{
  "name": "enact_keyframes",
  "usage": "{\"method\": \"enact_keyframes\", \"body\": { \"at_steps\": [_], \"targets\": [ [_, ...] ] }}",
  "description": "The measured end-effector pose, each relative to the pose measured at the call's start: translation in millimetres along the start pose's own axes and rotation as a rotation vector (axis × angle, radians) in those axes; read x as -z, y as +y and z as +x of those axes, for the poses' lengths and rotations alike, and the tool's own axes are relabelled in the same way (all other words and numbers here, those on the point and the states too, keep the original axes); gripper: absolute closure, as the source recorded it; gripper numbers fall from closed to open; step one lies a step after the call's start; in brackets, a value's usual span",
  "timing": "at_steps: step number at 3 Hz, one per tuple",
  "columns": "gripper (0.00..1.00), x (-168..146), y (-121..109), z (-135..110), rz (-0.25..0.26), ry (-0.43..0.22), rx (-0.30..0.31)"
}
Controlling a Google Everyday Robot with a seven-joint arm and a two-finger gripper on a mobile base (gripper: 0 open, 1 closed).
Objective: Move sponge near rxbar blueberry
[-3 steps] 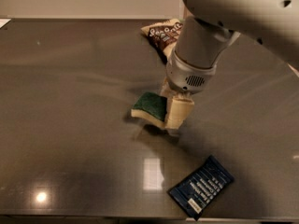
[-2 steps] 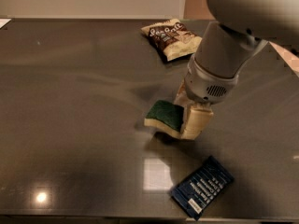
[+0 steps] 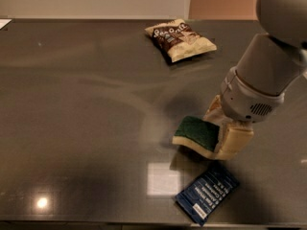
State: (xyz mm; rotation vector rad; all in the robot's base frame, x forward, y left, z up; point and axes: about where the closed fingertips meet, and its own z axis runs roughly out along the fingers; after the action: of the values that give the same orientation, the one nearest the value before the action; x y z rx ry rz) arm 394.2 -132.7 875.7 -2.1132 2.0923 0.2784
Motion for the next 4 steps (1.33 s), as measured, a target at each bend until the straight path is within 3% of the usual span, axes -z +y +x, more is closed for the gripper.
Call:
{"method": "enact_keyframes", "body": {
  "at_steps": [3,4],
  "targets": [
    [0.13,-1,23,38,-0.009,0.027,-0.036],
    [0.00,-3,24,42,-0.014,0.027,-0.037]
  ]
}}
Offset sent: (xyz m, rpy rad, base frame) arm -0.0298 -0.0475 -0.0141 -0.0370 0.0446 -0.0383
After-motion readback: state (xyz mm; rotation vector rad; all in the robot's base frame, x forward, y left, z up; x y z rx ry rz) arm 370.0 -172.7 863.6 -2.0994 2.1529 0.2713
